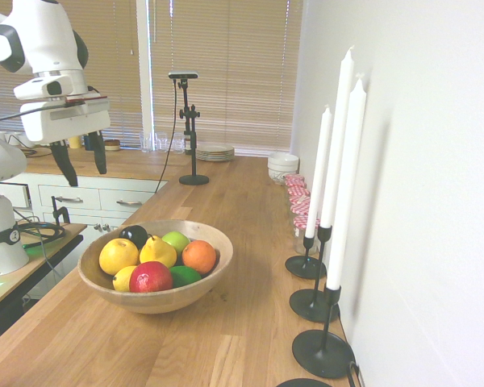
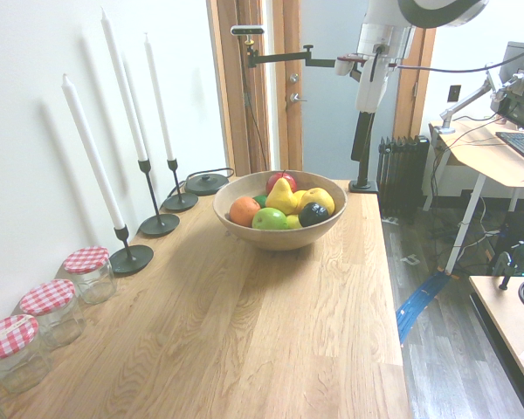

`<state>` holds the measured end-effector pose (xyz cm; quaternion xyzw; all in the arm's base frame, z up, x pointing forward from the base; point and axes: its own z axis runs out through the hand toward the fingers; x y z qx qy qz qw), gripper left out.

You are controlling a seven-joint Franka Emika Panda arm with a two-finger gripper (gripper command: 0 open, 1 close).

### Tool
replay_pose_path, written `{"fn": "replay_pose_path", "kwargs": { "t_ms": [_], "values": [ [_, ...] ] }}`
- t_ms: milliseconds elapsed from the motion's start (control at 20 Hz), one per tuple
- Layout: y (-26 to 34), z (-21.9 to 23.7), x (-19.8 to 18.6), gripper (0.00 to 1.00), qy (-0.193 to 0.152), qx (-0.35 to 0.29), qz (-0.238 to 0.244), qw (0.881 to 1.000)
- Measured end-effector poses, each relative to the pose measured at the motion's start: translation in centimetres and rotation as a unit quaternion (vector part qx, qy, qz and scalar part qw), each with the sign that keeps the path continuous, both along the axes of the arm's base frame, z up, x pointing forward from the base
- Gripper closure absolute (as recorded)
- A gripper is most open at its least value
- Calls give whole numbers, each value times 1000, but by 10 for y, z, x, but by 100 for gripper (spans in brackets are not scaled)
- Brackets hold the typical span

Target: Take pear out of the basket

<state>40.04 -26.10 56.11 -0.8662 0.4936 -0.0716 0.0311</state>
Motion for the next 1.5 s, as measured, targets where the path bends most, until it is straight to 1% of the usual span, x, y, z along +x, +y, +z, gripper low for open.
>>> {"fn": "replay_pose_path", "kwargs": {
  "t_ms": [250,600,900,1250,1500],
  "values": [
    [-46,-11,31,0,17,3,6,1000],
    [-68,-40,87,0,43,13,16,999],
    [-67,-73,121,0,64,19,26,997],
    [-53,-76,166,0,61,3,52,997],
    [-51,-106,197,0,74,11,59,995]
  ]
}}
